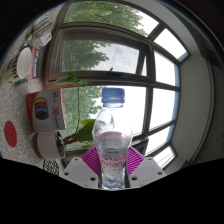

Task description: Pour water

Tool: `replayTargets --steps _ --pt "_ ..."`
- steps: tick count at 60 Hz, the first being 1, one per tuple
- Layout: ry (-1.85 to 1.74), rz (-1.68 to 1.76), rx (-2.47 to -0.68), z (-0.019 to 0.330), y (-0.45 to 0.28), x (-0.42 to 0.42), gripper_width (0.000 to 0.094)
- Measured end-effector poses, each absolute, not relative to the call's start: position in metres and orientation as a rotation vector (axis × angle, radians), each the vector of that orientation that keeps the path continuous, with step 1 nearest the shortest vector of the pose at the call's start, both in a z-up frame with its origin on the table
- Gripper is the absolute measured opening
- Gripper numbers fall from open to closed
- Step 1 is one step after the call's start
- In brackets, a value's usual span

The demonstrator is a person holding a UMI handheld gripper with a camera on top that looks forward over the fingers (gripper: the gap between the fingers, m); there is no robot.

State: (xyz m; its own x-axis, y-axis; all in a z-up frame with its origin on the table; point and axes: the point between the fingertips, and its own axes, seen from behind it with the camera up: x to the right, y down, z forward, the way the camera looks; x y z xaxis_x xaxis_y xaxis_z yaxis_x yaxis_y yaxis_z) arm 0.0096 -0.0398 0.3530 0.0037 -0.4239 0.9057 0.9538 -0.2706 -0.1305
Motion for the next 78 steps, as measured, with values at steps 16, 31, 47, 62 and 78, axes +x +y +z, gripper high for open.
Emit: replayTargets --steps 16,31,47,62,78 --pt "-1.342 -1.805 -0.583 0.347 0.05 -0.124 0.0294" --pt "-1.668 -1.82 -0.35 0.278 0.097 -0.17 0.0297" --pt "-1.417 -1.637 -0.512 0.334 0.088 -0.165 0.0298" --pt "-0.578 -0.818 -1.126 0.437 0.041 -0.082 0.0295" --pt "-0.093 -0.113 -1.524 0.298 0.058 -0.035 0.0295"
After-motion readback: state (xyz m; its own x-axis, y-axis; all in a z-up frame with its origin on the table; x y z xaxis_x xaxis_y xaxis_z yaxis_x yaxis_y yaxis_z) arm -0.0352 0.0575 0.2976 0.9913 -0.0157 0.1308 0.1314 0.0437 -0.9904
